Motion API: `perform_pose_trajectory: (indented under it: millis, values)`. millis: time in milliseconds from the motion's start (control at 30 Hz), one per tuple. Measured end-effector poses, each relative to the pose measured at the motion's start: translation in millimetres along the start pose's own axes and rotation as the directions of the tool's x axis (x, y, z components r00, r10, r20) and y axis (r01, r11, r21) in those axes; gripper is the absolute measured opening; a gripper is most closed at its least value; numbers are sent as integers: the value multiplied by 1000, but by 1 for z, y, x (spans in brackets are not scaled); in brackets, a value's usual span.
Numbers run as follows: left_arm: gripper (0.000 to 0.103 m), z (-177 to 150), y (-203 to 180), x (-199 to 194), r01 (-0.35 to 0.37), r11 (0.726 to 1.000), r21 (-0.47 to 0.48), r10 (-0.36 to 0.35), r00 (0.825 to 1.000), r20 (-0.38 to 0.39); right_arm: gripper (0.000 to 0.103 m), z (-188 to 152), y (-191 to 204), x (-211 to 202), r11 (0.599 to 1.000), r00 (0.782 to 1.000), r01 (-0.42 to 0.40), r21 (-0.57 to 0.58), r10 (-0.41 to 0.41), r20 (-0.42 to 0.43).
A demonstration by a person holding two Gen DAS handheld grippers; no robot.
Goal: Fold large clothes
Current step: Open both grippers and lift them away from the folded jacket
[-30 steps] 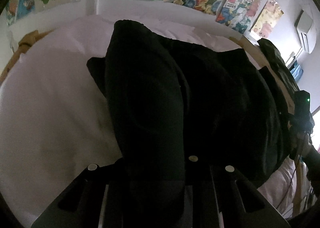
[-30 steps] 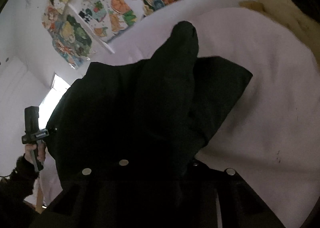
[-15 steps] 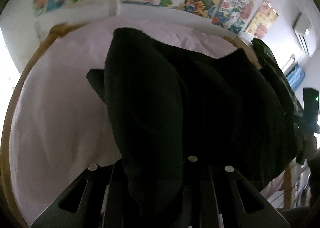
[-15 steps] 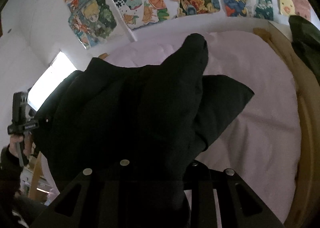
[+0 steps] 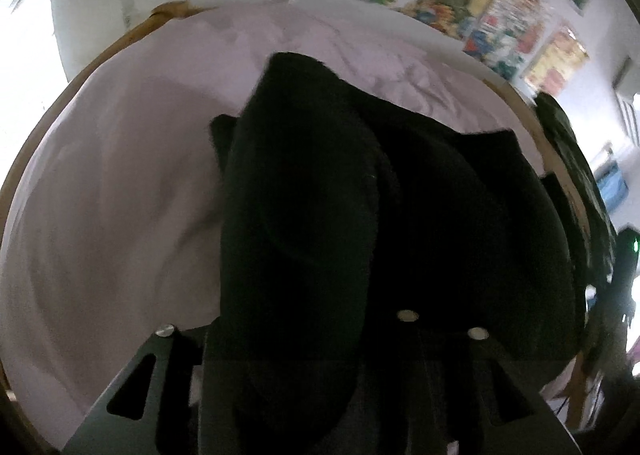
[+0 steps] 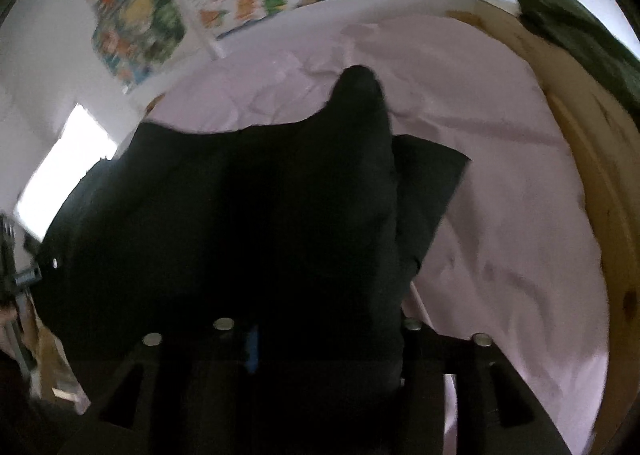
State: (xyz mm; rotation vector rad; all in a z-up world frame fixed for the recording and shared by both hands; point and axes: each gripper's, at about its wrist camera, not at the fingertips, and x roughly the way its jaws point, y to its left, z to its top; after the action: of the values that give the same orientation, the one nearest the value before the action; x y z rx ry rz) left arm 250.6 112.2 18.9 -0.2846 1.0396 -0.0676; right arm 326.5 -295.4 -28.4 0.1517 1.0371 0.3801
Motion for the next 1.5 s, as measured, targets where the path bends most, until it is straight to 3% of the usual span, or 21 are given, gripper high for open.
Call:
perform_pose_trajectory:
  millis: [133, 233, 300, 367, 467, 533, 600, 633, 667, 700, 1167, 1300, 1500]
  values:
    - [46, 3, 16, -9, -14, 998, -66, 16, 1000, 23, 59, -11, -9, -11, 999, 999, 24, 25, -25, 23]
    - [50, -1, 20, -20, -39, 996, -74, 44, 997, 57, 71, -19, -7, -24, 998, 997, 52, 29, -53, 64]
    - [58, -6, 18, -30, -60, 996, -68, 66, 994, 92, 76, -21, -1, -34, 997, 993, 66, 24, -68, 96]
    - [66, -14, 11, -45, -86, 995, -56, 94, 984, 153, 84, -24, 6, -42, 997, 988, 80, 13, -81, 130]
    - [66, -31, -2, -59, -110, 993, -30, 114, 968, 222, 92, -32, 18, -64, 996, 974, 92, -10, -88, 208]
    - [66, -43, -7, -72, -113, 993, -12, 112, 957, 267, 103, -38, 27, -77, 996, 964, 88, -26, -78, 255]
    - [67, -56, -13, -82, -104, 995, 4, 98, 946, 309, 103, -45, 35, -92, 995, 948, 87, -45, -69, 309]
    - [75, -58, -17, -85, -105, 994, 9, 96, 943, 319, 103, -50, 40, -99, 994, 939, 94, -55, -70, 338]
    - [95, -63, -20, -90, -111, 994, 17, 100, 940, 327, 103, -53, 45, -105, 993, 931, 99, -63, -70, 359]
    - [101, -67, -25, -91, -114, 993, 20, 101, 936, 337, 103, -57, 49, -110, 992, 924, 104, -70, -70, 377]
    - [101, -129, -72, -133, -185, 971, 153, 69, 825, 562, 103, -109, 77, -158, 994, 852, 102, -27, -73, 518]
    - [101, -149, -77, -138, -178, 968, 177, 43, 811, 584, 103, -130, 90, -171, 996, 834, 90, -30, -59, 549]
    - [101, -182, -83, -152, -216, 954, 206, 36, 768, 639, 103, -162, 109, -191, 995, 807, 88, -42, -47, 589]
